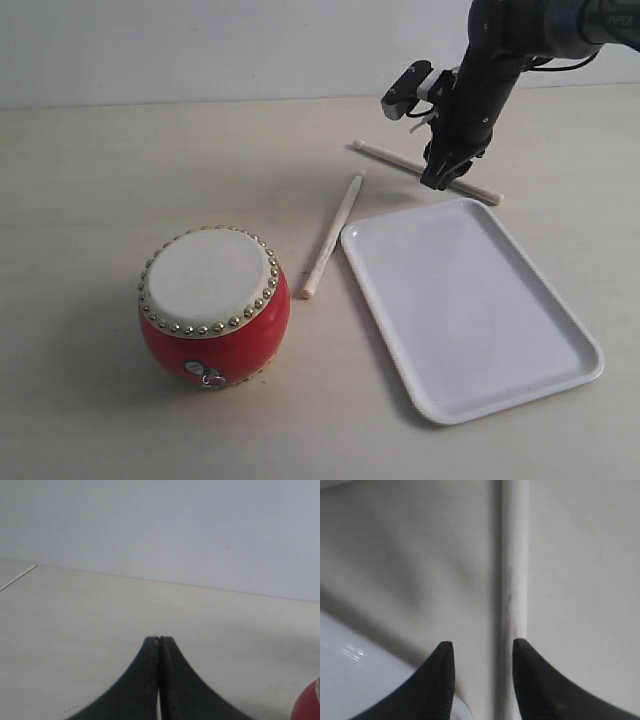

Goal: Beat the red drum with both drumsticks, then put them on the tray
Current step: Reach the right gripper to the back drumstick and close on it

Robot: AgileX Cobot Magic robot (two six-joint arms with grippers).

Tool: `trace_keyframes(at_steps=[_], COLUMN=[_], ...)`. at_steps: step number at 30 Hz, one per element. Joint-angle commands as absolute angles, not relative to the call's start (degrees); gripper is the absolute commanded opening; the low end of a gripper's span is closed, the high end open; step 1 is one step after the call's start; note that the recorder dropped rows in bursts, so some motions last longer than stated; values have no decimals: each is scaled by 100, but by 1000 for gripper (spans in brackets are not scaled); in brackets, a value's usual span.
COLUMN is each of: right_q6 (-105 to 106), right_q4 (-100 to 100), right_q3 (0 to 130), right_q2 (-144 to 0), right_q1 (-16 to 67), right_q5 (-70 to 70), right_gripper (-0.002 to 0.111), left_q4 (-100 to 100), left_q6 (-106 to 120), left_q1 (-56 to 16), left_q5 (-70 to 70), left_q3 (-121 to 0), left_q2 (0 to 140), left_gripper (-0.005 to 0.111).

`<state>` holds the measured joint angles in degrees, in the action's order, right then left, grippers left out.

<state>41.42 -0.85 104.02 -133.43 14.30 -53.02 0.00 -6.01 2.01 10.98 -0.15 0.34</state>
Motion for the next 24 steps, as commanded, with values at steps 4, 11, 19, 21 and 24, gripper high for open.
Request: trace_keyframes(at_steps=[4, 11, 19, 21, 24], right_q6=[4167, 4009, 3983, 3983, 3983], right_q4=[-90, 158, 205, 205, 205], right_q3=[10436, 10436, 10436, 10436, 10436], right_q2=[-13364, -13400, -13439, -13485, -13537], right_q1=[1403, 1403, 1403, 1403, 1403], right_q5=[-5331, -5218, -5058, -5058, -5058], right_gripper=[38, 38, 38, 38, 38], left_q4=[0, 0, 0, 0, 0], left_q6=[-624, -624, -624, -624, -624], left_q1=[160, 160, 160, 160, 160], left_q5=[1090, 1090, 1090, 1090, 1090], left_q3=[0, 0, 0, 0, 0], left_q2=[0, 0, 0, 0, 0], left_gripper=[0, 0, 0, 0, 0])
